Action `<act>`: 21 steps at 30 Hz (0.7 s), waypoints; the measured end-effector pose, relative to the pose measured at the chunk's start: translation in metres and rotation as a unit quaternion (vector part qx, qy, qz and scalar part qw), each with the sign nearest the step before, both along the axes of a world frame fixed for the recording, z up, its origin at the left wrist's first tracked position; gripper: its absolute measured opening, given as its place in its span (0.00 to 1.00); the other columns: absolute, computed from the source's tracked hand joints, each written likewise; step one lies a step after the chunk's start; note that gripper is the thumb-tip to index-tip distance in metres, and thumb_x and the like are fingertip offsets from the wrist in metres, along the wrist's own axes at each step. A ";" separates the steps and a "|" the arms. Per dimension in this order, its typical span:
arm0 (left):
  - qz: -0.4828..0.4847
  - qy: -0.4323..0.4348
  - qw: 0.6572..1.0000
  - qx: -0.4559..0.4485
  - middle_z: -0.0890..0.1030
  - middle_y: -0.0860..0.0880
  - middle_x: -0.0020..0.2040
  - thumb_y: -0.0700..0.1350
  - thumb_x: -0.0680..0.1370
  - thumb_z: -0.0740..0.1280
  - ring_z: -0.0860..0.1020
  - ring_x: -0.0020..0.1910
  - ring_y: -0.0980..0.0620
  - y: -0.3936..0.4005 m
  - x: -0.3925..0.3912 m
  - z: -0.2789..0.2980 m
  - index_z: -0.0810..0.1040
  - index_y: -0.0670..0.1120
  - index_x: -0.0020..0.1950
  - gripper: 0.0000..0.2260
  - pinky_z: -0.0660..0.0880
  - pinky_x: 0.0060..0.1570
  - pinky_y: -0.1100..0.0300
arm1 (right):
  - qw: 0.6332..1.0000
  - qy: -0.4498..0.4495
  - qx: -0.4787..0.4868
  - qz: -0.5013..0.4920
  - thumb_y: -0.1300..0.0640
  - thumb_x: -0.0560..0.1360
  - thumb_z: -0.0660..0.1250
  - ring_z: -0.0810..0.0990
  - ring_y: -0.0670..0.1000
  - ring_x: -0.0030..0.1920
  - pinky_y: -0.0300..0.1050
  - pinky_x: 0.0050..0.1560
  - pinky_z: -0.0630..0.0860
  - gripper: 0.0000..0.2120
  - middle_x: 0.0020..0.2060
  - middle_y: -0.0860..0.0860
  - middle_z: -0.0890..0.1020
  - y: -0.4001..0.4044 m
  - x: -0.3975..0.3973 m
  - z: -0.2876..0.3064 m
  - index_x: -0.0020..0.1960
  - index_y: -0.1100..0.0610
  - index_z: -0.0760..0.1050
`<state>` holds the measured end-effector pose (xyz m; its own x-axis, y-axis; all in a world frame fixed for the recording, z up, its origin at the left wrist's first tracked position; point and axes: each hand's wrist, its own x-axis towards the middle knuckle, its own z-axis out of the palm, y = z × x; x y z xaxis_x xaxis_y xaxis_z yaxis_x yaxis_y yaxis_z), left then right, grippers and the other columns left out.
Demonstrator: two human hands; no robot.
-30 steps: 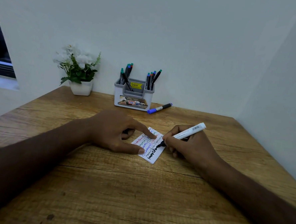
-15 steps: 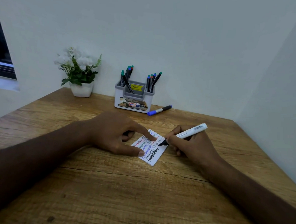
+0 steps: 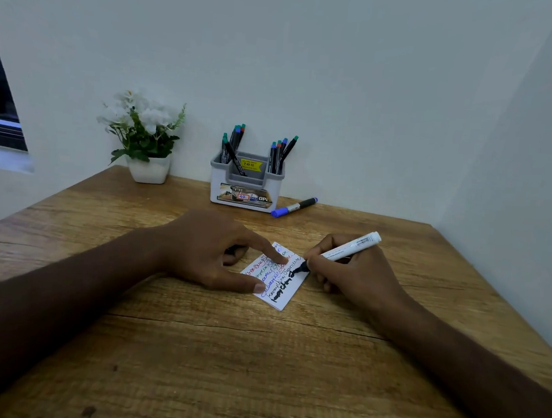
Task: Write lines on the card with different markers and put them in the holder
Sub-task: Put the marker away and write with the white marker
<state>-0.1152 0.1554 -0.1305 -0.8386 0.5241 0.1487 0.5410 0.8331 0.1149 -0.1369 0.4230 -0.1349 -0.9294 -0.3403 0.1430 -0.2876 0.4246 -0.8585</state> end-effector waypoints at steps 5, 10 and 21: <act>0.002 0.002 1.000 -0.002 0.77 0.54 0.32 0.76 0.74 0.60 0.76 0.37 0.55 -0.001 0.000 -0.002 0.67 0.74 0.72 0.27 0.68 0.33 0.56 | 1.000 -0.013 -0.008 -0.005 0.54 0.75 0.75 0.82 0.47 0.32 0.42 0.39 0.81 0.05 0.34 0.53 0.87 0.002 -0.002 -0.001 0.42 0.54 0.86; -0.001 0.001 1.000 -0.001 0.76 0.56 0.32 0.75 0.74 0.62 0.76 0.36 0.56 0.000 0.001 0.001 0.68 0.74 0.72 0.26 0.68 0.33 0.57 | 1.000 -0.015 -0.014 -0.013 0.56 0.76 0.75 0.82 0.47 0.32 0.42 0.40 0.81 0.04 0.35 0.55 0.87 0.002 -0.003 -0.002 0.44 0.55 0.86; -0.004 0.003 1.000 0.002 0.75 0.56 0.31 0.75 0.74 0.61 0.76 0.37 0.57 0.000 0.001 0.000 0.68 0.74 0.72 0.26 0.67 0.33 0.59 | 0.999 -0.027 -0.028 -0.026 0.57 0.76 0.75 0.84 0.47 0.33 0.42 0.42 0.84 0.03 0.35 0.53 0.88 0.002 -0.005 -0.003 0.45 0.56 0.86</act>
